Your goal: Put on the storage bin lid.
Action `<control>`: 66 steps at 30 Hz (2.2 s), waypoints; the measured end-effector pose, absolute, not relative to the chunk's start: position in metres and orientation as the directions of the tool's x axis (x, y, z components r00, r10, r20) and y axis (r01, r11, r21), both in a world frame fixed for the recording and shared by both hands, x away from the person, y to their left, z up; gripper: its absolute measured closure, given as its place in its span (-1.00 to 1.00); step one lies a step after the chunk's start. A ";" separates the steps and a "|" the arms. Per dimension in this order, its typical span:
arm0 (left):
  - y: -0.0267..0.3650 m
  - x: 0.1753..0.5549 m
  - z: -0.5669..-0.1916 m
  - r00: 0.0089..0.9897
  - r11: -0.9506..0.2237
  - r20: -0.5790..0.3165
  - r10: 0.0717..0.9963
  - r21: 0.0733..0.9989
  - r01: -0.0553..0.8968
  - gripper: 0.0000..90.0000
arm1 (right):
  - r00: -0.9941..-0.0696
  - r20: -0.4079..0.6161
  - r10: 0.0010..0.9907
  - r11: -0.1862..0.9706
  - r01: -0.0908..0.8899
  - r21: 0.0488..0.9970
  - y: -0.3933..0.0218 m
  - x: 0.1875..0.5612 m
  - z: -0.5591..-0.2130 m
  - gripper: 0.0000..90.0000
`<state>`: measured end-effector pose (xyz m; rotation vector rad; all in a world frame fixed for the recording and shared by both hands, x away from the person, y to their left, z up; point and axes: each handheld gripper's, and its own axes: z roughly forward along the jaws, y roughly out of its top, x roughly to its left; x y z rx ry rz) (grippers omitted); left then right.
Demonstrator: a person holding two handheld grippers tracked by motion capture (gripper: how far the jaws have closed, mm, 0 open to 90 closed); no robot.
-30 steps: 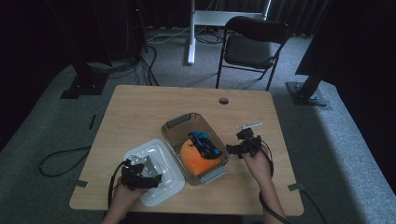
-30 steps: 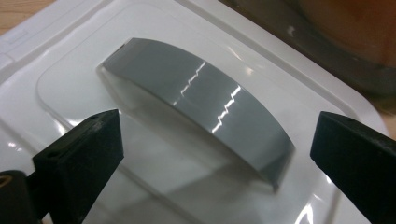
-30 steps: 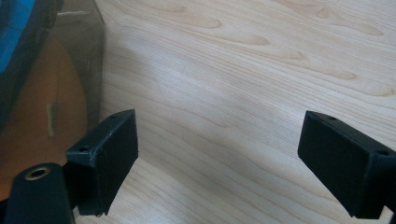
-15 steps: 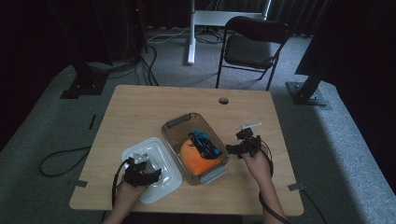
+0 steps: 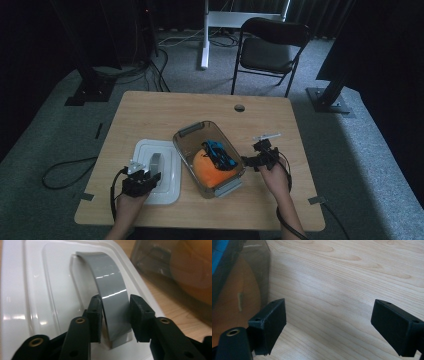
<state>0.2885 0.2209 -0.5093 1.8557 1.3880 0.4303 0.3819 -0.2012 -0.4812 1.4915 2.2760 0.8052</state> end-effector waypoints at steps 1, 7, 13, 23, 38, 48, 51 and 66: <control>0.222 0.288 -0.508 0.349 -0.108 -0.176 0.921 0.744 0.660 0.48 | -0.414 0.056 0.909 0.300 0.740 0.602 -0.201 0.382 -0.481 -0.72; 0.229 0.286 -0.504 0.350 -0.093 -0.188 0.918 0.756 0.649 0.53 | -0.425 0.102 0.900 0.279 0.739 0.613 -0.202 0.379 -0.487 -0.72; 0.238 0.283 -0.497 0.344 -0.065 -0.209 0.915 0.766 0.639 0.54 | -0.456 0.101 0.884 0.310 0.734 0.604 -0.196 0.375 -0.493 -0.73; 0.256 0.275 -0.471 0.339 -0.004 -0.250 0.907 0.800 0.600 0.54 | -0.479 0.102 0.872 0.325 0.722 0.611 -0.188 0.369 -0.496 -0.72; 0.265 0.262 -0.439 0.372 0.036 -0.275 0.886 0.843 0.537 0.55 | -0.533 0.094 0.841 0.367 0.689 0.625 -0.169 0.360 -0.495 -0.73; 0.265 0.255 -0.422 0.407 0.040 -0.275 0.871 0.865 0.500 0.55 | -0.583 0.104 0.806 0.388 0.652 0.651 -0.147 0.351 -0.497 -0.74; 0.265 0.255 -0.419 0.413 0.042 -0.277 0.868 0.869 0.493 0.55 | -0.588 0.087 0.804 0.394 0.637 0.663 -0.142 0.348 -0.496 -0.75; 0.250 0.257 -0.406 0.486 0.039 -0.317 0.814 0.866 0.499 0.55 | -0.622 0.096 0.777 0.413 0.620 0.667 -0.123 0.344 -0.496 -0.74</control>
